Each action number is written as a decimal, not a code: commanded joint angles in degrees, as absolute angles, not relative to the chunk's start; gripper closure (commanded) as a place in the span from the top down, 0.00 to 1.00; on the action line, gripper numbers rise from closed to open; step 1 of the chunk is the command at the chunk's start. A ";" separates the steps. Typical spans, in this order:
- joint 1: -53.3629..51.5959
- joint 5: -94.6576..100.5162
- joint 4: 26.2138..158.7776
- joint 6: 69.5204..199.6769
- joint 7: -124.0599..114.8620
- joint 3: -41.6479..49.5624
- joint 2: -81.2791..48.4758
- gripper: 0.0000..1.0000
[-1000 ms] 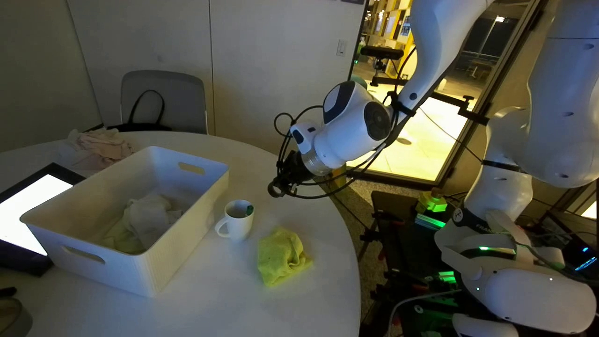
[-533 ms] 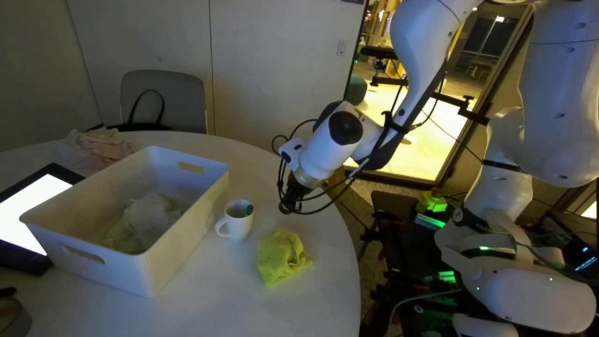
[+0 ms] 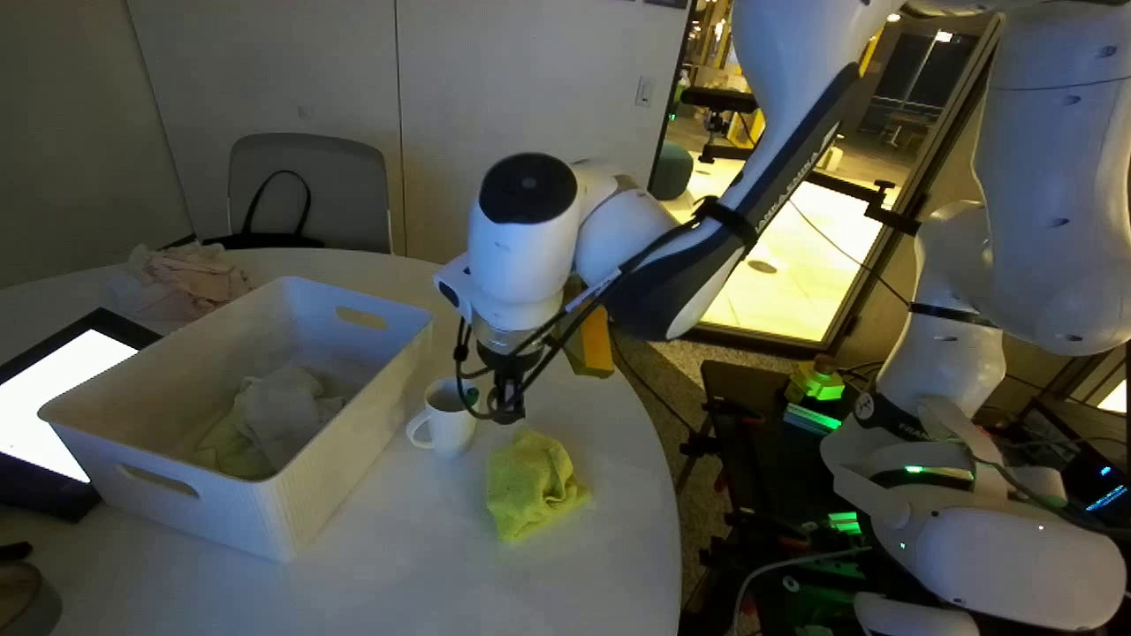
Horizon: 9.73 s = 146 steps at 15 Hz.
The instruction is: Put each towel in the white box, and each item from the towel in the white mug
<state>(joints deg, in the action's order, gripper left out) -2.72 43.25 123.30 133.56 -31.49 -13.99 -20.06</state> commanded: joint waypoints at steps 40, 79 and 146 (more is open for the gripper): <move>-9.52 27.53 95.97 124.03 -10.72 0.93 -38.02 0.10; 1.04 21.15 138.30 136.39 16.96 0.18 -12.02 1.00; -1.71 23.10 134.98 161.30 31.74 -6.53 -27.17 0.10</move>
